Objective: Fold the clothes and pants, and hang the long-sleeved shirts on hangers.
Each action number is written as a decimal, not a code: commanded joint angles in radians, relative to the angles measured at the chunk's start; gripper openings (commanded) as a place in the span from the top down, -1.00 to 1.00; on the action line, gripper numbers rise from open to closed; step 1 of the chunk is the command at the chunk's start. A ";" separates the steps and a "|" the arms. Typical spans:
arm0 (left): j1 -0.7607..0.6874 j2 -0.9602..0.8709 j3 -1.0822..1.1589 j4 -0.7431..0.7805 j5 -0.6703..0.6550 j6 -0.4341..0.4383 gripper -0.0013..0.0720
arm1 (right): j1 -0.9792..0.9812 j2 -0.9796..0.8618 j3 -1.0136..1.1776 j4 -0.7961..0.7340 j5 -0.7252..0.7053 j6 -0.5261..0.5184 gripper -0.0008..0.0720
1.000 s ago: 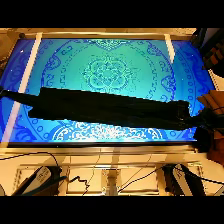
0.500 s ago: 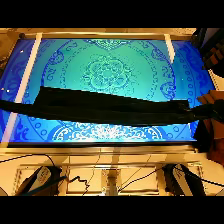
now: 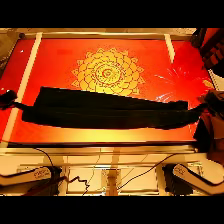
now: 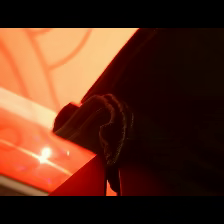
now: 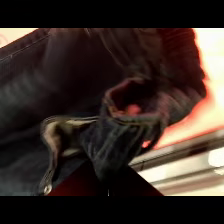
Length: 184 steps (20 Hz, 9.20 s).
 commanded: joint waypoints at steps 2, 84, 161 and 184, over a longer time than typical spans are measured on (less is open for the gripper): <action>-0.115 -0.219 0.167 0.023 0.040 -0.089 0.90 | 0.089 -0.213 0.007 0.087 -0.223 0.009 0.87; -0.314 0.402 -0.308 -0.500 0.881 0.325 0.89 | 1.048 -0.447 0.389 0.209 -0.969 -0.019 0.88; -0.477 0.019 0.080 -0.436 0.047 0.414 0.89 | 0.833 -0.559 0.648 0.076 -0.166 -0.113 0.87; -0.637 0.166 0.126 -0.585 0.222 0.081 0.89 | 1.119 -0.609 0.625 -0.119 -0.345 0.165 0.87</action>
